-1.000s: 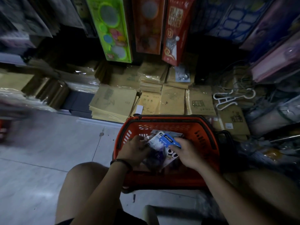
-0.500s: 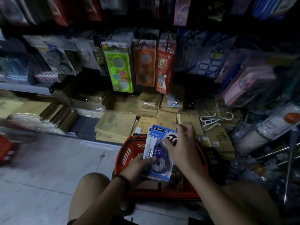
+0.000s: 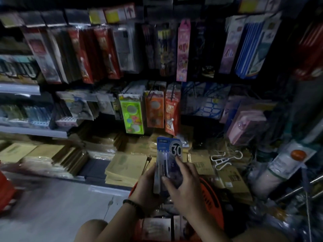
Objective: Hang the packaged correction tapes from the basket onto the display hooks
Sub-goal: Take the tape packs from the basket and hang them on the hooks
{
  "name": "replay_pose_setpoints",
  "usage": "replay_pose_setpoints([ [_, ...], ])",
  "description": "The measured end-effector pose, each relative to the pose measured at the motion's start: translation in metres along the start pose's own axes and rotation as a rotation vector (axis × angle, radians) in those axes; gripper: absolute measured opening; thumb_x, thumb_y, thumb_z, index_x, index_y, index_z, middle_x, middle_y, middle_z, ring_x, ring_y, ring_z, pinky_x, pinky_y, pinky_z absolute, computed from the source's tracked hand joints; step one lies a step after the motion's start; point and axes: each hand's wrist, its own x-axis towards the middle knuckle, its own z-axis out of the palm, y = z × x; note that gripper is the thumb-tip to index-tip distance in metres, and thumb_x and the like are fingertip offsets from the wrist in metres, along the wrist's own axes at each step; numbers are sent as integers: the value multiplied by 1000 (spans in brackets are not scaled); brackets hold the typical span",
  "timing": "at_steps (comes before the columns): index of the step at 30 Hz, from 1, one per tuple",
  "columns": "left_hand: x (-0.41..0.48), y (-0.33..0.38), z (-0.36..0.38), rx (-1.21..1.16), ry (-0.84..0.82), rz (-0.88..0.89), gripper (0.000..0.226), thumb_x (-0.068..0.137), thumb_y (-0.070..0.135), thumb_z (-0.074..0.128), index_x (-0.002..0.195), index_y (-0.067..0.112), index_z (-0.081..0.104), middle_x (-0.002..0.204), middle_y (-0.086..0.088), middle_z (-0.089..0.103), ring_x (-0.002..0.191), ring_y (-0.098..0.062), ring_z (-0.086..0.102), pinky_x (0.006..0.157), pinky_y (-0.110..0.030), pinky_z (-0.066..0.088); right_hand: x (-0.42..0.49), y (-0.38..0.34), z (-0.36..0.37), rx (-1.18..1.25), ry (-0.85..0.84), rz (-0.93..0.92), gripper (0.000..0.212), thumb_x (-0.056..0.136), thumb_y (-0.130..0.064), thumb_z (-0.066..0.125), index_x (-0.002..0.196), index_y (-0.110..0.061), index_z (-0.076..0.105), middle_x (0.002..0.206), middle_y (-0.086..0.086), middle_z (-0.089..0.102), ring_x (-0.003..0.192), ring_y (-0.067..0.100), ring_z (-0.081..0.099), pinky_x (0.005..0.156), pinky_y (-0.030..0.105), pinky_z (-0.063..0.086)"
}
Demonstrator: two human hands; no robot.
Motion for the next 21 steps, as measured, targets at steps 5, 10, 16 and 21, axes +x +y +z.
replay_pose_setpoints([
  [5, -16, 26, 24, 124, -122, 67, 44, 89, 29, 54, 111, 3, 81, 115, -23, 71, 95, -35, 73, 77, -43, 63, 18, -21, -24, 193, 50, 0, 56, 91, -47, 75, 144, -38, 59, 126, -25, 58, 120, -4, 56, 99, 21, 51],
  [10, -30, 56, 46, 284, -211, 137, 66, 54, 45, 95, 108, 7, 84, 112, -19, 78, 98, -33, 77, 82, -41, 63, 32, -48, -53, 320, -4, -29, 47, 91, -49, 74, 137, -44, 63, 125, -27, 66, 116, -2, 62, 93, 31, 58],
  [16, -16, 91, 64, 404, 171, 514, 79, 60, 35, 101, 117, -6, 66, 109, -22, 79, 100, -40, 77, 79, -44, 62, 61, -64, -95, 280, 193, -38, 55, 87, -38, 83, 139, -32, 65, 124, -38, 57, 117, -19, 54, 100, 21, 50],
  [21, -20, 115, 90, 436, 105, 617, 43, 91, 14, 79, 130, 13, 62, 119, -17, 77, 107, -39, 76, 91, -61, 61, 80, -87, -128, 74, 203, -115, 66, 81, -46, 87, 141, -39, 60, 121, -34, 55, 110, -12, 57, 89, 9, 45],
])
